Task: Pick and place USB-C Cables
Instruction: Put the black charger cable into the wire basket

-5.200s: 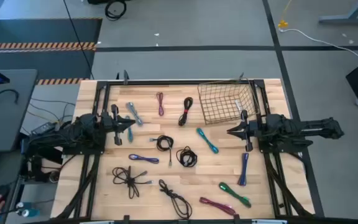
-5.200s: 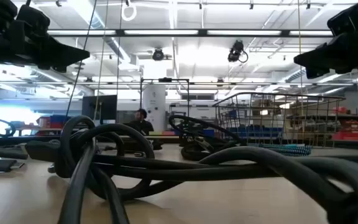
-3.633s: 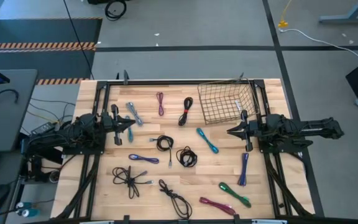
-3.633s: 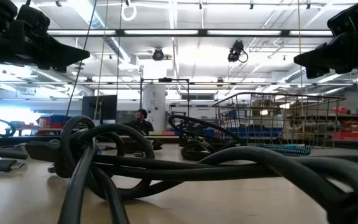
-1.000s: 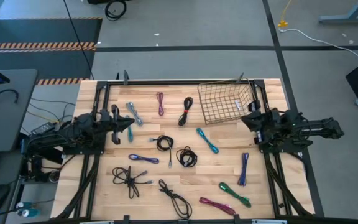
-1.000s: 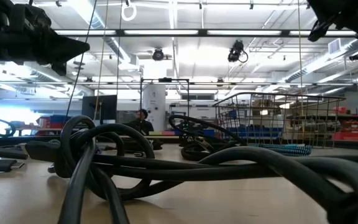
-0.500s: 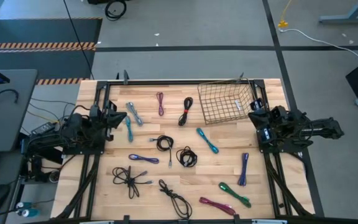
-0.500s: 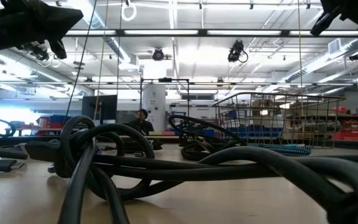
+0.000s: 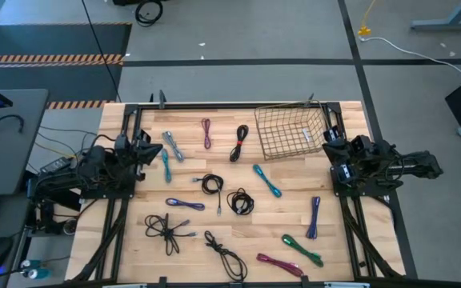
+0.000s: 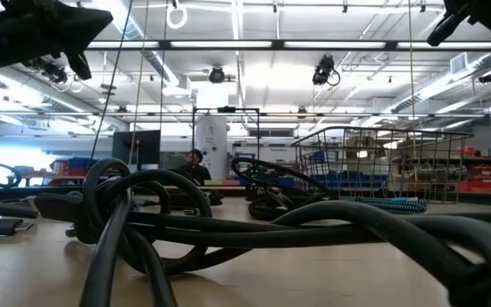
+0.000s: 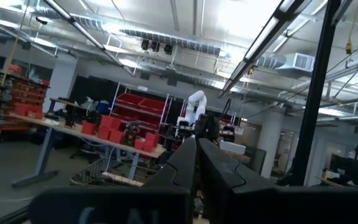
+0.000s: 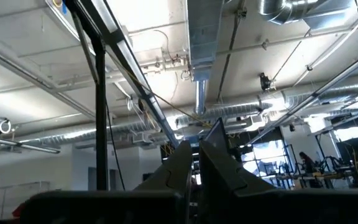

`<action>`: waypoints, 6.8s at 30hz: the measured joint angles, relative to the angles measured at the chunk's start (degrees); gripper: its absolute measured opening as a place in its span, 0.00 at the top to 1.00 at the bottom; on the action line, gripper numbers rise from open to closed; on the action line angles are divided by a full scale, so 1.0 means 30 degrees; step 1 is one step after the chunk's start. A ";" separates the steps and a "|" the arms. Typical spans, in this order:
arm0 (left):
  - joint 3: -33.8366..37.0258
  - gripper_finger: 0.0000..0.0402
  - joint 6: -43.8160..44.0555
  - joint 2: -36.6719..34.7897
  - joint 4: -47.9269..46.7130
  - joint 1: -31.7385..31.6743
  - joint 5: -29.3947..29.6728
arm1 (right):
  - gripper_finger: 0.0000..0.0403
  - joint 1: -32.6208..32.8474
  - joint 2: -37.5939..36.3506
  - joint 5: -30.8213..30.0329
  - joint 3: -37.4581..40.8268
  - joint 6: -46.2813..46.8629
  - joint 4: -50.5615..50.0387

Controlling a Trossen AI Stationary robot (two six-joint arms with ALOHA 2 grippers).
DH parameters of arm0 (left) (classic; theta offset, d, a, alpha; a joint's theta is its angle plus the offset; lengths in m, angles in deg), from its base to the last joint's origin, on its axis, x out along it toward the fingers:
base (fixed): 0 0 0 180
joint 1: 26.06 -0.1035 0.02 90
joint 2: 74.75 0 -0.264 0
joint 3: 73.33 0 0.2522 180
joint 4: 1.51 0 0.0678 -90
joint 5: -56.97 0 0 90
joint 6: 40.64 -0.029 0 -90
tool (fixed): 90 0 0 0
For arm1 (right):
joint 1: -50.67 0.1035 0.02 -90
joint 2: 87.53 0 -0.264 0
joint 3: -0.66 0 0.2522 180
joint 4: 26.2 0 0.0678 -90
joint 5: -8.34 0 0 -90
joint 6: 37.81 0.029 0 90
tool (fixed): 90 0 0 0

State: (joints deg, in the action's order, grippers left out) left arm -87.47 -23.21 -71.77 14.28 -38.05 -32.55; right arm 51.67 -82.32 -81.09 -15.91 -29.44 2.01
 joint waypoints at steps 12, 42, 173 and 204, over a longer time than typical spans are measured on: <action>-0.3600 0.81 -0.0635 0.1921 0.0273 0.0006 0.0190 | 0.90 0.0006 0.0872 0.0686 -0.2024 -0.1032 0.0864; -2.0356 0.60 -0.1532 1.4286 -2.8475 0.0486 0.1911 | 0.68 0.0006 1.0308 -0.2381 -1.8333 -0.0266 -1.4301; -2.7234 0.94 -0.6215 2.5127 -2.2995 0.5541 0.8356 | 0.99 -0.0016 1.1800 -0.1828 -1.8378 0.0477 -1.5845; -2.7365 0.94 -0.6564 2.4895 -2.3411 0.5747 0.8470 | 0.50 -0.3338 2.2003 0.3958 -1.8360 0.8003 -1.1043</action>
State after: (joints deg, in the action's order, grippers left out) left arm -169.57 -42.91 2.92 -55.96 -20.81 -7.14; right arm 41.66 -16.31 -69.21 -70.99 -5.43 -31.12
